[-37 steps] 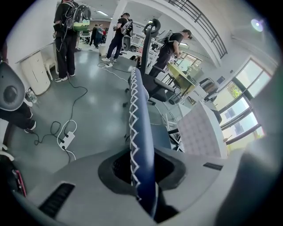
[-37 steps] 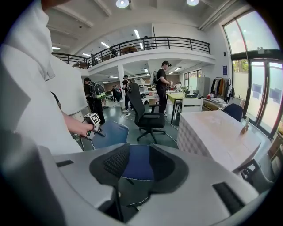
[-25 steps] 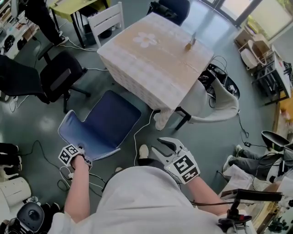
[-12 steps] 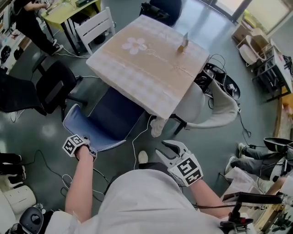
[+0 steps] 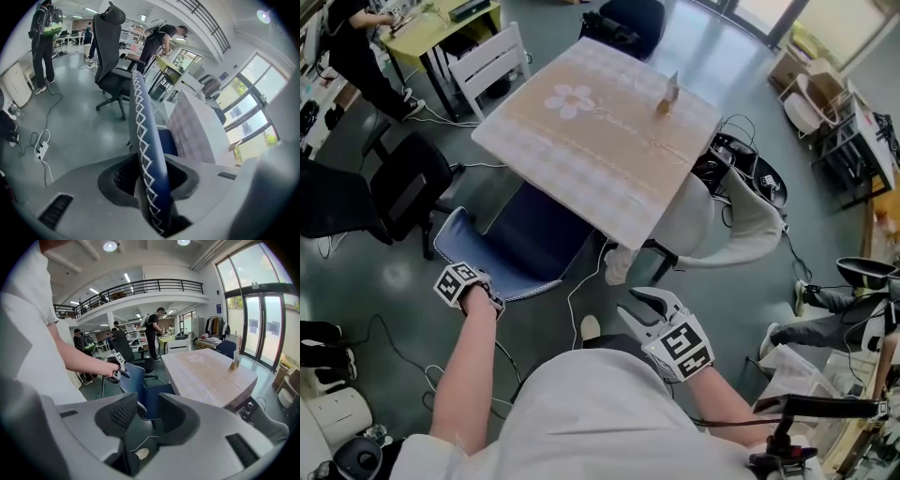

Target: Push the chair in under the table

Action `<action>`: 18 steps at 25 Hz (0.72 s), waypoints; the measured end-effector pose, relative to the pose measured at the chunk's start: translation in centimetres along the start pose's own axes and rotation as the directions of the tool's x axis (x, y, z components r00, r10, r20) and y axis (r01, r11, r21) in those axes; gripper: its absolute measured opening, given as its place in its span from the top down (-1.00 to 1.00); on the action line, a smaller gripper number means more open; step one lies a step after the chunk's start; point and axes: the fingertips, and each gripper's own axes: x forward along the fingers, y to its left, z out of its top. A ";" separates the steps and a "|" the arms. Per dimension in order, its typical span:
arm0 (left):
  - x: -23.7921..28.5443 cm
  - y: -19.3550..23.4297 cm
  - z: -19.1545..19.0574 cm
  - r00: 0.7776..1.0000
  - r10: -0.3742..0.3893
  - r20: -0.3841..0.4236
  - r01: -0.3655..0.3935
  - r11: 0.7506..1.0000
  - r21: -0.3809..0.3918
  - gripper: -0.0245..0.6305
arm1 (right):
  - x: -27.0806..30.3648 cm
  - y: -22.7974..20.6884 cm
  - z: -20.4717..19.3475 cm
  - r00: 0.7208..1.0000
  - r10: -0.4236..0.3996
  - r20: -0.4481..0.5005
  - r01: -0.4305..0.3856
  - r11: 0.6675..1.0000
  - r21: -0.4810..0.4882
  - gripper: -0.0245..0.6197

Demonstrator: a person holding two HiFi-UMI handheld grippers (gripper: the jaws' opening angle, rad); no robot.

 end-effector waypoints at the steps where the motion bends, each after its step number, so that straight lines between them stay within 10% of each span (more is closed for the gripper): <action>1: -0.1 0.2 0.0 1.000 0.013 -0.003 -0.013 1.000 -0.004 0.59 | 0.1 0.2 0.1 1.000 0.000 0.003 0.000 1.000 -0.005 0.46; 10: -3.0 1.3 0.2 0.999 0.032 0.042 -0.028 0.996 -0.087 0.26 | -0.1 4.5 1.3 1.000 0.008 0.019 -0.007 0.999 -0.045 0.46; 18: -11.5 -0.2 3.7 0.962 -0.211 0.170 0.182 0.968 0.173 0.27 | 0.3 9.6 1.6 0.999 -0.020 0.051 0.023 0.998 -0.051 0.46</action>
